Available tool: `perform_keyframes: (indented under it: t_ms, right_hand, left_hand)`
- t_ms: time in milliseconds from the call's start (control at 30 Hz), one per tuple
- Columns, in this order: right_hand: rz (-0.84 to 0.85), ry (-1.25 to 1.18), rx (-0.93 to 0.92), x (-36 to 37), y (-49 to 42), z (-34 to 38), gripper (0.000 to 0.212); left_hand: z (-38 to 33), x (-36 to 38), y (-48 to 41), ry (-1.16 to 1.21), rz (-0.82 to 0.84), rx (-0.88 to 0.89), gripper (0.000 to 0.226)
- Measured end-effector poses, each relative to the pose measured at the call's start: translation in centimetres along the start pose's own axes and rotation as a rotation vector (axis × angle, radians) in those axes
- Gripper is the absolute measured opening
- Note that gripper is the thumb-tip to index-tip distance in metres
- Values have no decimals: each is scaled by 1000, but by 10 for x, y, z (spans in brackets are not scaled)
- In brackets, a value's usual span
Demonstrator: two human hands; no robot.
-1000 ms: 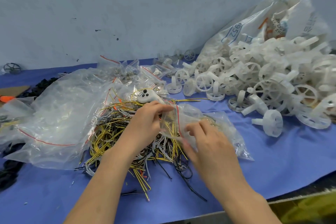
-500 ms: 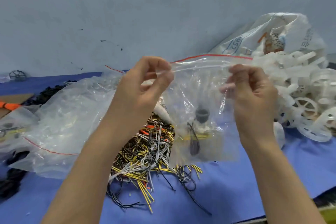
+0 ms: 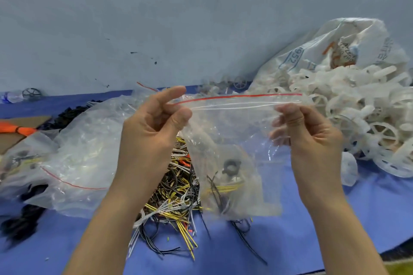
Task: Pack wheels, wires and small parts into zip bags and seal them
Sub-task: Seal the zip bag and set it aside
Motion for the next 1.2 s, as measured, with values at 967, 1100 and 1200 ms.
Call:
perform_keyframes:
  t_ms: [967, 1100, 1200]
  right_hand:
    - [-92, -247, 266, 21, 12, -26, 12]
    - [-89, -234, 267, 20, 11, -28, 12]
    - [-100, -238, 267, 19, 11, -28, 11]
  left_hand:
    - [33, -3, -4, 37, -18, -154, 24]
    - [33, -3, -4, 46, -21, -156, 25]
    - [33, -2, -5, 53, -13, -160, 25]
Point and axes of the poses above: each hand's wrist, its own y-axis away from the middle knuckle, its own x-axis out of the palm, z = x × y, the point moved 4 cm from there along -y, towards the middle knuckle, and after that the axes turned 8 degrees about -x, right-handed, at the moved point
